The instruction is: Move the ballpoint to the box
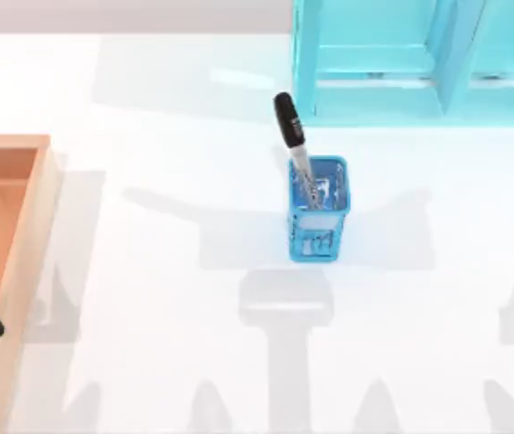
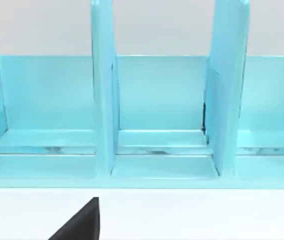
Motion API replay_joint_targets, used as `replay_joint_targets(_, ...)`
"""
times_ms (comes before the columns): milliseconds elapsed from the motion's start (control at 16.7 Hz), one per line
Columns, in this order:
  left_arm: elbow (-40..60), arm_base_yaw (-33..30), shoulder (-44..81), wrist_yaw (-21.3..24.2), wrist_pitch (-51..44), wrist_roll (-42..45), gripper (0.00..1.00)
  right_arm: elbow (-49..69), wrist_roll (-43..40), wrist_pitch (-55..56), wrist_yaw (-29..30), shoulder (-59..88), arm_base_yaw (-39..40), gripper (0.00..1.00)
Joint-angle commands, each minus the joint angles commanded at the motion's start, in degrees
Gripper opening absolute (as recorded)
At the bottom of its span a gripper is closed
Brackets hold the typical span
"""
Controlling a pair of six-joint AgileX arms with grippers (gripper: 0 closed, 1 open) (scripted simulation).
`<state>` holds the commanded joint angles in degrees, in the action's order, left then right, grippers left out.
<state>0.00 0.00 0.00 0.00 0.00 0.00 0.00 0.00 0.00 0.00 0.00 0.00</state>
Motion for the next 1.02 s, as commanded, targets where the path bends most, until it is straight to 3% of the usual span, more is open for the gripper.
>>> replay_joint_targets(240, 0.77, -0.75, 1.78, 0.22, 1.68, -0.8, 1.0, 0.0, 0.0, 0.0, 0.0, 0.0, 0.0, 1.0)
replay_joint_targets(480, 4.68, -4.72, 12.7, 1.26, 10.6, -4.65, 1.0, 0.0, 0.0, 0.0, 0.0, 0.0, 0.0, 1.0)
replay_joint_targets(1020, 16.89, -19.61, 64.34, 5.31, 41.31, -17.37, 1.0, 0.0, 0.0, 0.0, 0.0, 0.0, 0.0, 1.0)
